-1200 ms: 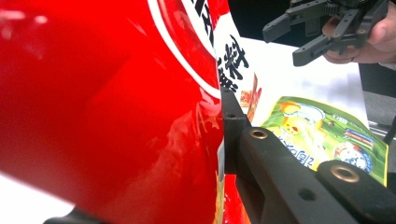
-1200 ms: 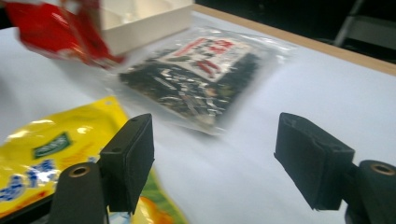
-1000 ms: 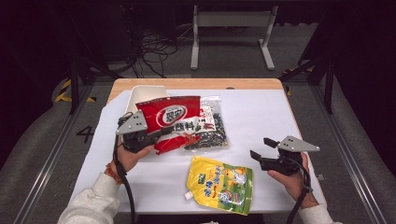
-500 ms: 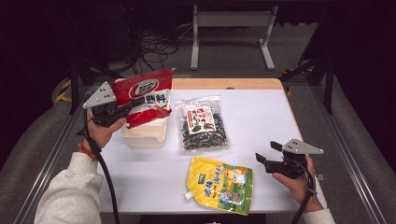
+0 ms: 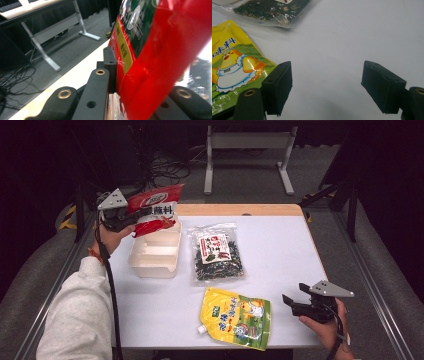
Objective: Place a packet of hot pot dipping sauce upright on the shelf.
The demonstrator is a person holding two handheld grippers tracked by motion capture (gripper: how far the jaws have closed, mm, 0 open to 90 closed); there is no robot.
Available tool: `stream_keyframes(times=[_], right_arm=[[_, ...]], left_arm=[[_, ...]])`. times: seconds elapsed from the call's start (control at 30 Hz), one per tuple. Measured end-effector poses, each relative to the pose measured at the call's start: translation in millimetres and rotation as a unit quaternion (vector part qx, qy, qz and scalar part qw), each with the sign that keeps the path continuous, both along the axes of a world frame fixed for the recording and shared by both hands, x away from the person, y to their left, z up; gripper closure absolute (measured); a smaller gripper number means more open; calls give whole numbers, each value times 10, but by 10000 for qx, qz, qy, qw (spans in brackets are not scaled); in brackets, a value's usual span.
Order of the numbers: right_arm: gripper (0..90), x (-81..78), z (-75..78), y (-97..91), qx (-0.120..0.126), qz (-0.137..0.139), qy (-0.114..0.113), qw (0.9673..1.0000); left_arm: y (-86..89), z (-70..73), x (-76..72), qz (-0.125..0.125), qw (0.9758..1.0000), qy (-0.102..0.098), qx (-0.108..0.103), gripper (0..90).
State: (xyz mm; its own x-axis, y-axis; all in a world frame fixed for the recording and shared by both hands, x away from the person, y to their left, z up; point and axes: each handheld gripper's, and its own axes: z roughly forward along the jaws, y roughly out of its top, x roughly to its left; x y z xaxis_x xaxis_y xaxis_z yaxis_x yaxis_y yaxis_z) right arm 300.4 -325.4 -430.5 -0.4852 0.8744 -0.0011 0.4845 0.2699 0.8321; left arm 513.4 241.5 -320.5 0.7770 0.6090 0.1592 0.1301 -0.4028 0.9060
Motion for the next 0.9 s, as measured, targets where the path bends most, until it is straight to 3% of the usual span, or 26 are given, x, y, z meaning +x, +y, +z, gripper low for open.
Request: stream_keyframes(times=[0.13, 0.37, 0.47, 0.63, 0.8, 0.83, 0.87, 0.9], right_arm=[[248, -33, -4, -46, 64, -112, 28, 9999], [246, -17, -17, -33, 96, -155, 83, 9998], [245, 2, -23, -5, 76, -127, 96, 9998], [242, 19, -50, 30, 120, -96, 149, 9998], [241, 24, -64, 44, 103, -57, 197, 9997], [241, 24, -65, 44, 125, -53, 206, 9997], [241, 31, -67, 47, 166, -36, 231, 9996], [241, 35, -68, 50, 156, -20, 233, 9996]], left_arm=[[-44, -142, 155, -37, 9999, 154, 22, 899], [-111, -307, 333, -95, 9997, 155, 183, 898], [-131, -362, 395, -34, 9999, 88, 97, 898], [-134, -426, 495, 147, 9996, 36, 257, 898], [-133, -489, 556, 242, 9996, 10, 146, 895], [-137, -503, 569, 275, 9996, 38, 95, 894], [-141, -525, 609, 424, 9987, 277, 50, 869], [-137, -534, 622, 493, 9983, 285, 91, 853]])
